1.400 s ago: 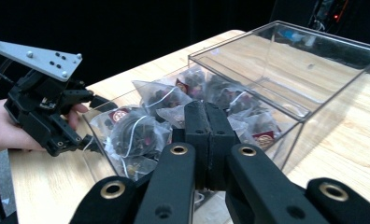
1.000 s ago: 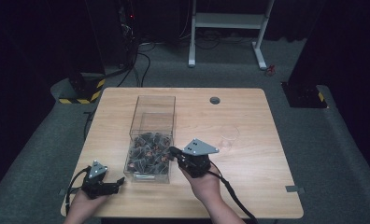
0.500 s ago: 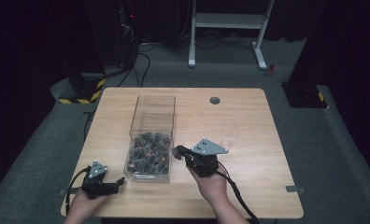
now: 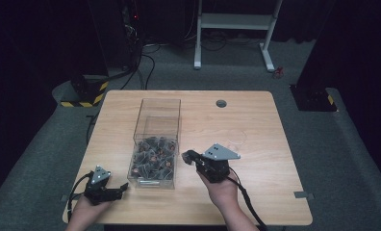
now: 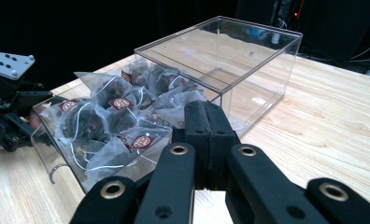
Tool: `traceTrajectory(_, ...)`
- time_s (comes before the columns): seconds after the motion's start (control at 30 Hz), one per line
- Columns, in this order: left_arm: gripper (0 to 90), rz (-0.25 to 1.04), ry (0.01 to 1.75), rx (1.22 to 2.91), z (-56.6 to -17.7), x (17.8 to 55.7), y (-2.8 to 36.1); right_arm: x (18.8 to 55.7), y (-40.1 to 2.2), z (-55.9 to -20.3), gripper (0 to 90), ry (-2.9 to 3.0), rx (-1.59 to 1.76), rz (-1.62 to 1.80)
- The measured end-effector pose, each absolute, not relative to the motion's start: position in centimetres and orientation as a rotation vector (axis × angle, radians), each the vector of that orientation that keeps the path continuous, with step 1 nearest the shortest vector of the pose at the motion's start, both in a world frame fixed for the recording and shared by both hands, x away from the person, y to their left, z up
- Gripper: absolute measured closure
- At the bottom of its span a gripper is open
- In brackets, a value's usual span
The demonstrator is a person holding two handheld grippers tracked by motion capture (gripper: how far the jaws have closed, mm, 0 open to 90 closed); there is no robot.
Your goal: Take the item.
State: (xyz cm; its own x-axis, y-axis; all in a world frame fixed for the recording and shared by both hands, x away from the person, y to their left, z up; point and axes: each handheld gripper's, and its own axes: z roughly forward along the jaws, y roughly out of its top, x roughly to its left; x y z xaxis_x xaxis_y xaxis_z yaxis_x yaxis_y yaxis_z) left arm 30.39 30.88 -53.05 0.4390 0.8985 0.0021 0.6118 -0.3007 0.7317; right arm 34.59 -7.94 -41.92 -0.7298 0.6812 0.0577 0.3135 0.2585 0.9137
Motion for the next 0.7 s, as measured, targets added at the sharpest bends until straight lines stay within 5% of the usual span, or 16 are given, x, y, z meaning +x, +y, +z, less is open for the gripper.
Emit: traceTrajectory(0.7, 12.3, 0.552, 1.262, 2.032, -53.0, 30.4, 30.9, 34.7, -9.7, -42.6, 90.0, 2.164, 0.946, 1.429)
